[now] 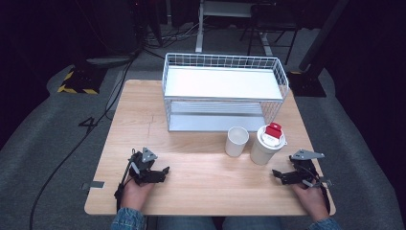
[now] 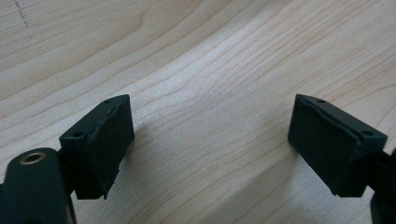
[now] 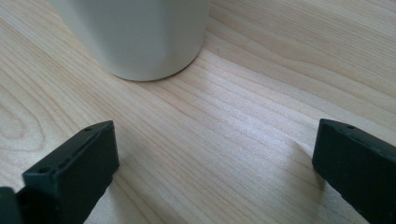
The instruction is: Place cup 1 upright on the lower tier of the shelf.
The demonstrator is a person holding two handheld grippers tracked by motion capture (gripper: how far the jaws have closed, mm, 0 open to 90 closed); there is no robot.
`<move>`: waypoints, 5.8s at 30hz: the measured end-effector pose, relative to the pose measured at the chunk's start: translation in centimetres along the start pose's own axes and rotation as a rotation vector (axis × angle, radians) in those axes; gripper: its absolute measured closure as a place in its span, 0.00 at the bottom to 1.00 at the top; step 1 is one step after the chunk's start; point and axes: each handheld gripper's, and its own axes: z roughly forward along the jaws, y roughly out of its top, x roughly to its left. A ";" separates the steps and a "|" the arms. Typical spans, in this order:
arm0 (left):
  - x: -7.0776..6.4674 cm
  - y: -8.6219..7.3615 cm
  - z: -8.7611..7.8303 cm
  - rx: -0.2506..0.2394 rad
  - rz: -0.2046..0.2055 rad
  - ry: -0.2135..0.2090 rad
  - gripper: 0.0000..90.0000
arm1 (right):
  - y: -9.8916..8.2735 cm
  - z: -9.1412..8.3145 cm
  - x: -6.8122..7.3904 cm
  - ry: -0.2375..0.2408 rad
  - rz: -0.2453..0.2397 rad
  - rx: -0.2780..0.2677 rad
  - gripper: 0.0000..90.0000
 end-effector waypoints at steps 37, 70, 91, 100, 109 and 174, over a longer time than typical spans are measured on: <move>-3.1 6.1 -3.0 -0.220 0.069 -0.167 0.17 | 0.0 0.0 0.0 -0.003 0.003 0.000 0.00; -5.5 14.0 2.6 -0.387 0.166 -0.442 0.16 | 0.0 0.0 0.0 -0.003 0.003 0.001 0.00; -8.8 15.2 7.0 -0.411 0.197 -0.552 0.10 | 0.0 0.0 0.0 -0.003 0.003 0.001 0.00; -10.5 15.3 9.7 -0.371 0.199 -0.547 0.05 | 0.0 0.0 0.0 -0.003 0.003 0.001 0.00; -11.1 15.5 11.2 -0.347 0.197 -0.536 0.06 | 0.0 0.0 0.0 -0.003 0.003 0.000 0.00; -11.8 16.4 10.9 -0.333 0.247 -0.493 0.24 | 0.0 0.0 0.0 -0.003 0.003 0.000 0.00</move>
